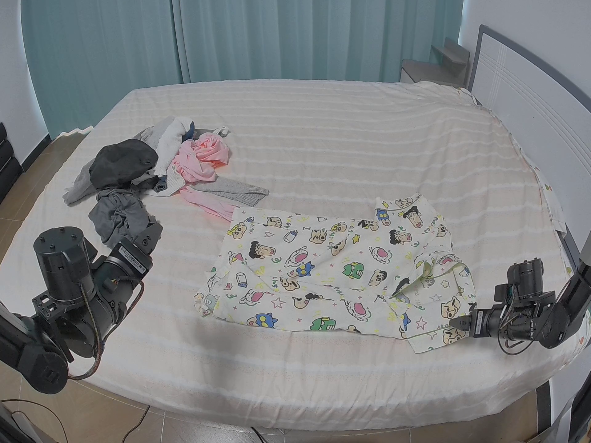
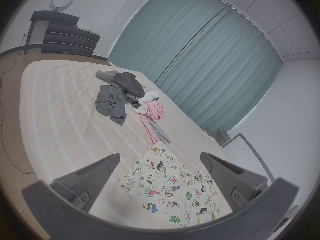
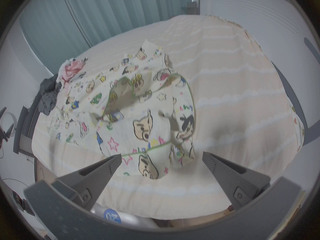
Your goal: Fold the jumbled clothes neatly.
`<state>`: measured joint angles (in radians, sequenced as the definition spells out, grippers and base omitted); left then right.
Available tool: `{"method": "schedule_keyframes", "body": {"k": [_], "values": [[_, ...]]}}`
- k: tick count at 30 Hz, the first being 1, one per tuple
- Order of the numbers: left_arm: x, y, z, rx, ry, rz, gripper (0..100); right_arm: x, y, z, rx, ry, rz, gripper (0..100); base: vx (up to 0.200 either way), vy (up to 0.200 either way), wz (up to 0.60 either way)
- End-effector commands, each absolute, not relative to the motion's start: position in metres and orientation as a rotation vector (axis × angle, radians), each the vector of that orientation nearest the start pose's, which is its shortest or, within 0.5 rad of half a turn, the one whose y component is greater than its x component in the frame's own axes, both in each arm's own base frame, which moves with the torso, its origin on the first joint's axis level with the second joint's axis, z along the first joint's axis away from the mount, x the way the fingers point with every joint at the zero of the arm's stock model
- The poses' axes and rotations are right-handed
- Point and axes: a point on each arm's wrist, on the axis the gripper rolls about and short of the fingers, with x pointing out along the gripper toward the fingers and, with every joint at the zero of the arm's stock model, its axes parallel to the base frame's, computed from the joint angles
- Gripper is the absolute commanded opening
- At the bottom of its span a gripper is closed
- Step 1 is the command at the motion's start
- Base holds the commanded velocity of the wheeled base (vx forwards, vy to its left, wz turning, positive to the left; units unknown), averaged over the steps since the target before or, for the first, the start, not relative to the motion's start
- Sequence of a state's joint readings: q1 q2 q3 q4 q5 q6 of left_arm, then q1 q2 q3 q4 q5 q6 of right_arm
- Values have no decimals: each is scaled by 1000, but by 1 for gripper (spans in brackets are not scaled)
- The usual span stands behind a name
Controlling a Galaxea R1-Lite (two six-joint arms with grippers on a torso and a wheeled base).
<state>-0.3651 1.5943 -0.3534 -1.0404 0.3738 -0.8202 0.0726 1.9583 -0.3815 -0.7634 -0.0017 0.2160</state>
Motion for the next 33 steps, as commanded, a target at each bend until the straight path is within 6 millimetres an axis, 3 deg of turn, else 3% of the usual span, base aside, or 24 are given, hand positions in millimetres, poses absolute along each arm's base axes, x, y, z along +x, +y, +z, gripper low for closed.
{"method": "schedule_keyframes", "body": {"k": [1, 6, 12, 13, 19, 24, 33], "values": [[221, -76, 139, -746, 171, 85, 100, 262, 19, 52, 189, 715, -8, 100, 0, 0, 0], [221, -76, 139, -746, 173, 84, 100, 269, 20, 60, 184, 676, 6, 100, 0, 0, 0], [221, -76, 138, -744, 177, 84, 100, 280, -1, 57, 202, 680, 152, 100, 0, 0, 0], [220, -76, 137, -741, 181, 86, 100, 281, -12, 52, 175, 684, 198, 100, 0, 0, 0], [220, -77, 136, -740, 184, 82, 100, 289, -36, 27, 98, 722, 268, 100, 0, 0, 0], [220, -77, 136, -739, 185, 80, 100, 300, -40, 18, 109, 723, 304, 100, 0, 0, 0], [220, -77, 136, -739, 185, 84, 100, 316, -28, 6, 102, 733, 380, 100, 0, 0, 0]]}}
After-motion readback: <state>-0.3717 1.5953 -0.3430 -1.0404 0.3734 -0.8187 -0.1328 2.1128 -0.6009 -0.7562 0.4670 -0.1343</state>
